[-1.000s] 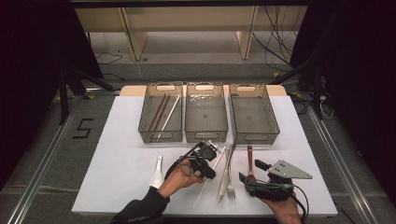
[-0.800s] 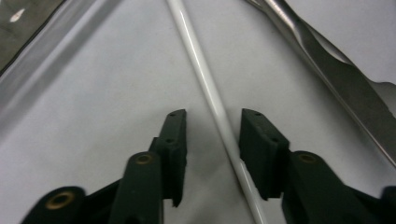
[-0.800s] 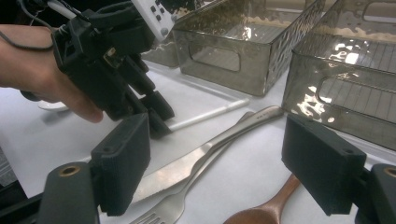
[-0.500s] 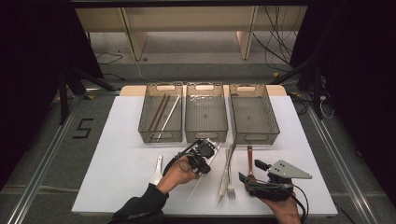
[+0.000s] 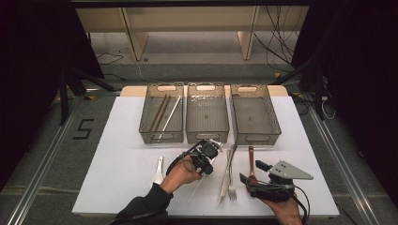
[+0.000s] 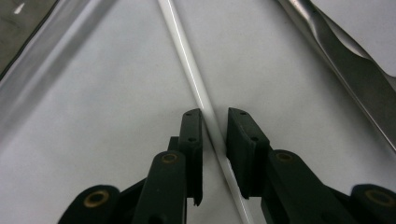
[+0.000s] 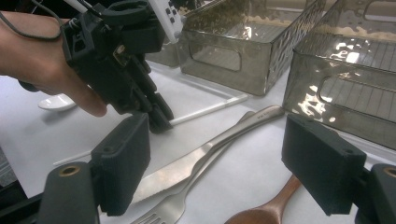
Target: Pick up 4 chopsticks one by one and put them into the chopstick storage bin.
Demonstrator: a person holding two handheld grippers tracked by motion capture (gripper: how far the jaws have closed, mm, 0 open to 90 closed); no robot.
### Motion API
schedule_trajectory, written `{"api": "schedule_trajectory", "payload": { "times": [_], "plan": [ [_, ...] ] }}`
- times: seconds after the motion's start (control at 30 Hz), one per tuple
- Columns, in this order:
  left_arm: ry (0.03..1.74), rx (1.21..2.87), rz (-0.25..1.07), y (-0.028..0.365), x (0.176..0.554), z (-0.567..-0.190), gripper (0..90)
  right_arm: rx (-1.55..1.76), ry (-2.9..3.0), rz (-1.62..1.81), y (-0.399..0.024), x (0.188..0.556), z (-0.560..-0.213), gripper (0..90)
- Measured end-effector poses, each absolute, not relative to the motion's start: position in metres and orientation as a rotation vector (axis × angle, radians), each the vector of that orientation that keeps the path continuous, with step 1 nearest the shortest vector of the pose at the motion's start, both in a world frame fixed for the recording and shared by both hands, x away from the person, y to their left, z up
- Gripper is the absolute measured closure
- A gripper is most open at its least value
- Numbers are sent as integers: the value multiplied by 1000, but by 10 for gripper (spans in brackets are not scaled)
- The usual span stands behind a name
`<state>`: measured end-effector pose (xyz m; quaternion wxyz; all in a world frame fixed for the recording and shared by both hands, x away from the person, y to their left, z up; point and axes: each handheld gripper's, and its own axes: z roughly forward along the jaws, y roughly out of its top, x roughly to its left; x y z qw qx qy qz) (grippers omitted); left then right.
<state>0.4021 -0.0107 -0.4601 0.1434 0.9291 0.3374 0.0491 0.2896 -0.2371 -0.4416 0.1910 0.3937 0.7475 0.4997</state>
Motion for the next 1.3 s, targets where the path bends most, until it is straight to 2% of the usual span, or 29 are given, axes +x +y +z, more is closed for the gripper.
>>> {"api": "schedule_trajectory", "payload": {
  "times": [0.87, 1.3],
  "plan": [
    [942, 2638, 73, 2, 405, -461, 828, 1099, 2103, 1401, -236, 290, -442, 244],
    [970, 2678, 84, -4, 407, -460, 816, 1099, 2102, 1399, -236, 290, -442, 245]
  ]
}}
